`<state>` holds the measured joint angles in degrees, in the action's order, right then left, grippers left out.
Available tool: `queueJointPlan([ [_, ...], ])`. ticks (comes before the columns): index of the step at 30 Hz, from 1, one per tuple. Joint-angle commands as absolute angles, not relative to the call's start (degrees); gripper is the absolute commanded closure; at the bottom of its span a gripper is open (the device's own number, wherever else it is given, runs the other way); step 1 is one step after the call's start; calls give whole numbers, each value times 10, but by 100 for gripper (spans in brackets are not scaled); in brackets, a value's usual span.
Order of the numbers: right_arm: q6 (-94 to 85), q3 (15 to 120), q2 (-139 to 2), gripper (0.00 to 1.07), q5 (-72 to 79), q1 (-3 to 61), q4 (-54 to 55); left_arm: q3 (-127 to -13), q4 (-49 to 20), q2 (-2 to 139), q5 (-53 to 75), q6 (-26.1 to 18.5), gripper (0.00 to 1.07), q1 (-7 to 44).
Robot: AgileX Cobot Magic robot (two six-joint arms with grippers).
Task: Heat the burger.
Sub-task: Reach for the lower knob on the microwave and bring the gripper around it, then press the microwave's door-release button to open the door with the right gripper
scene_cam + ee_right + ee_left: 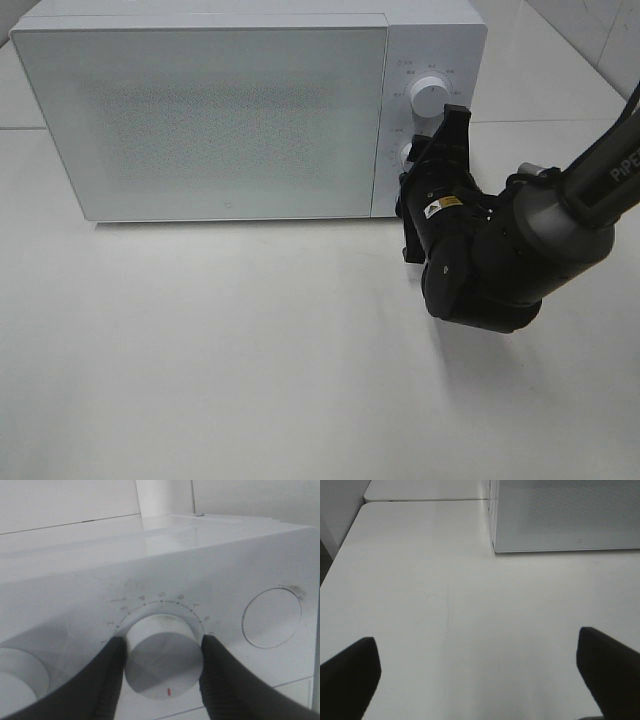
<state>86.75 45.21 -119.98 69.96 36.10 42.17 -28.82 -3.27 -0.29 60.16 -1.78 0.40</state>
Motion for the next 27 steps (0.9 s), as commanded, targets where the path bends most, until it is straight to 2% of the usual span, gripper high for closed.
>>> queueJointPlan([
  [1,853,468,-1196,96,701,362,386,-286,-36,-17,594,-14,6,3],
  [5,841,468,-1196,87,700,362,411,-286,-36,-17,594,-14,6,3],
  [6,833,468,-1196,81,701,362,417,-286,-36,-17,594,-14,6,3],
  [7,833,468,-1196,81,701,362,417,-286,-36,-17,594,-14,6,3],
  [8,822,468,-1196,71,702,362,425,-286,-36,-17,594,-14,6,3],
  [10,820,468,-1196,67,702,362,426,-286,-36,-17,594,-14,6,3],
  [11,814,468,-1195,57,702,362,431,-286,-36,-17,594,-14,6,3],
  [12,814,468,-1195,57,702,362,431,-286,-36,-17,594,-14,6,3],
  [14,800,464,-1191,42,703,362,437,-286,-36,-17,594,-14,6,3],
  [15,800,464,-1191,42,703,362,437,-286,-36,-17,594,-14,6,3],
  [17,773,454,-1184,32,699,362,437,-286,-36,-17,594,-14,6,3],
  [19,759,447,-1179,29,698,363,435,-286,-36,-17,594,-14,6,3],
  [27,728,417,-1157,32,682,364,420,-286,-36,-15,594,-14,6,3],
])
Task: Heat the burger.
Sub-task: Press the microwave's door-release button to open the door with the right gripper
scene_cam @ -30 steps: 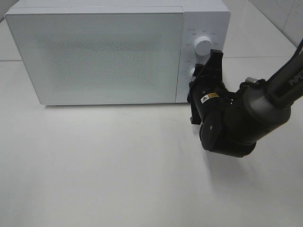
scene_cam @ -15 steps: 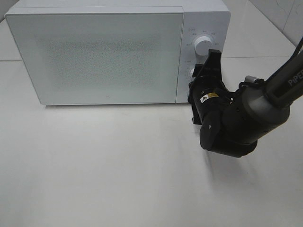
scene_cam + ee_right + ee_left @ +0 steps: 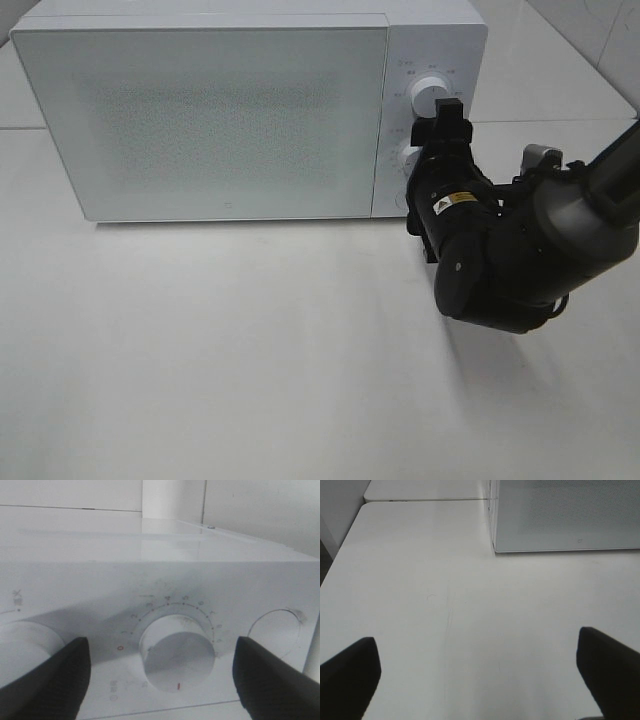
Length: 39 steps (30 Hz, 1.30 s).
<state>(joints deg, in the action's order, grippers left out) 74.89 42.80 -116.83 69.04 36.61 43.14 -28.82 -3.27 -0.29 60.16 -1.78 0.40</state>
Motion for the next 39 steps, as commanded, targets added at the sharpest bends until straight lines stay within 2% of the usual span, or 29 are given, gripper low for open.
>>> queueJointPlan([
  [1,720,402,-1146,32,656,364,413,-286,-36,-15,594,-14,6,3],
  [13,545,339,-1067,32,564,363,359,-286,-36,-15,594,-14,6,3],
  [21,285,335,-987,32,387,362,347,-286,-36,-15,594,-14,6,3],
  [32,-47,359,-905,32,82,281,346,-286,-36,-15,594,-14,6,3],
  [39,-109,362,-881,32,-7,259,343,-286,-36,-15,594,-14,6,3],
])
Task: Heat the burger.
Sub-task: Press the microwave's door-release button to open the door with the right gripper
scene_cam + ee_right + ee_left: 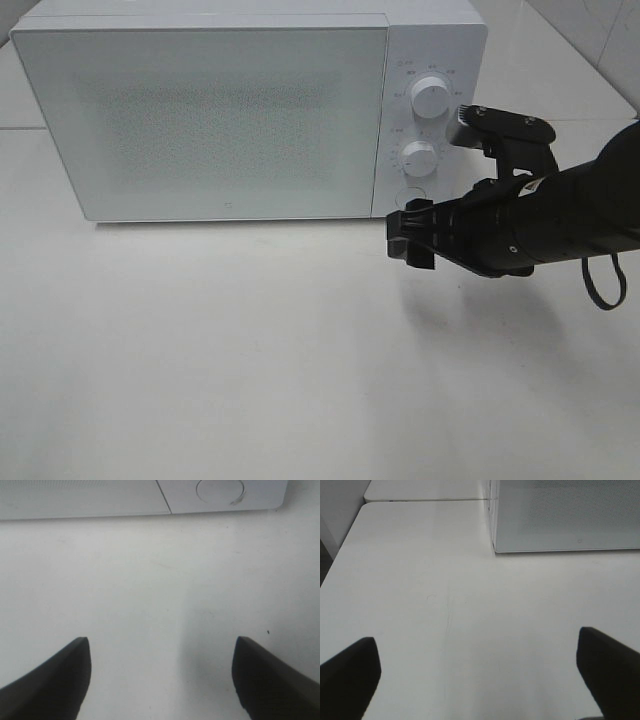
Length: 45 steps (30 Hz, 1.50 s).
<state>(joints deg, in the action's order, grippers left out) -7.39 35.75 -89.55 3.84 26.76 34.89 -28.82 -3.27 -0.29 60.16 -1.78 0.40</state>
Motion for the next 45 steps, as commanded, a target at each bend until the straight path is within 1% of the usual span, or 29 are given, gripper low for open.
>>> queueJointPlan([
  [1,-117,362,-873,32,-28,254,328,-286,-36,-15,594,-14,6,3],
  [9,-113,362,-846,32,-116,254,265,-286,-36,-15,594,-14,6,3],
  [13,-100,362,-802,32,-172,254,225,-286,-36,-15,594,-14,6,3],
  [16,-96,362,-789,32,-184,254,219,-286,-36,-15,594,-14,6,3],
  [18,-90,362,-741,32,-232,254,202,-286,-36,-15,594,-14,6,3],
  [26,-86,362,-645,32,-333,254,195,-286,-36,-15,594,-14,6,3],
  [33,-69,362,-576,32,-394,254,184,-286,-36,-15,594,-14,6,3],
  [36,-42,362,-539,32,-422,254,152,-286,-36,-15,594,-14,6,3],
  [37,-19,362,-512,32,-442,254,123,-286,-36,-15,594,-14,6,3],
  [38,-19,362,-512,32,-442,254,123,-286,-36,-15,594,-14,6,3],
  [42,32,362,-425,32,-494,253,58,-286,-36,-15,594,-14,6,3],
  [44,37,362,-405,32,-504,247,50,-286,-36,-15,594,-14,6,3],
  [45,38,362,-372,32,-521,228,42,-286,-36,-15,594,-14,6,3],
])
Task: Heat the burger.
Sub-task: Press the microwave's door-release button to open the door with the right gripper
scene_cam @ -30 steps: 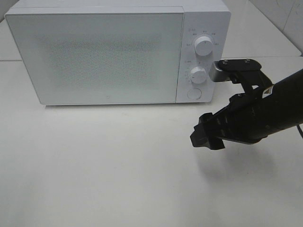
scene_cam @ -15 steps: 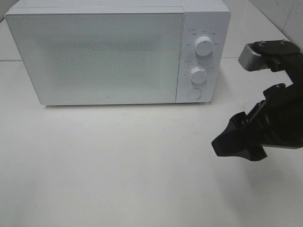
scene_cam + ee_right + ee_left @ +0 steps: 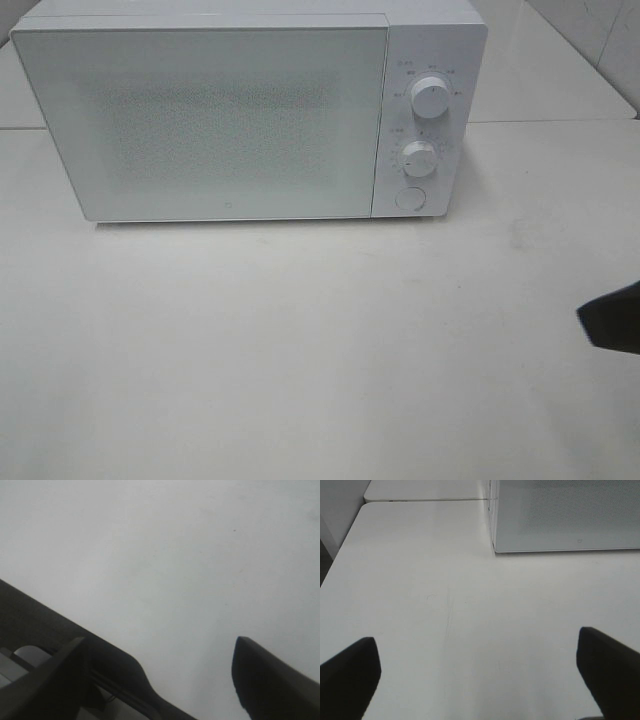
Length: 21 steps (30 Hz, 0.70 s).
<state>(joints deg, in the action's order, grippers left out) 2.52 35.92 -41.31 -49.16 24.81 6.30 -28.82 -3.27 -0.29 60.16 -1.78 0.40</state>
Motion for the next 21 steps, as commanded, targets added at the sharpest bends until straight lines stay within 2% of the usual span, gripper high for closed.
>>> queueJointPlan([
  [1,36,362,-354,32,-529,214,41,-286,-36,-15,594,-14,6,3],
  [6,32,362,-277,32,-562,159,31,-286,-36,-15,594,-14,6,3],
  [21,32,304,-75,32,-570,80,30,-286,-36,-15,594,-14,6,3],
])
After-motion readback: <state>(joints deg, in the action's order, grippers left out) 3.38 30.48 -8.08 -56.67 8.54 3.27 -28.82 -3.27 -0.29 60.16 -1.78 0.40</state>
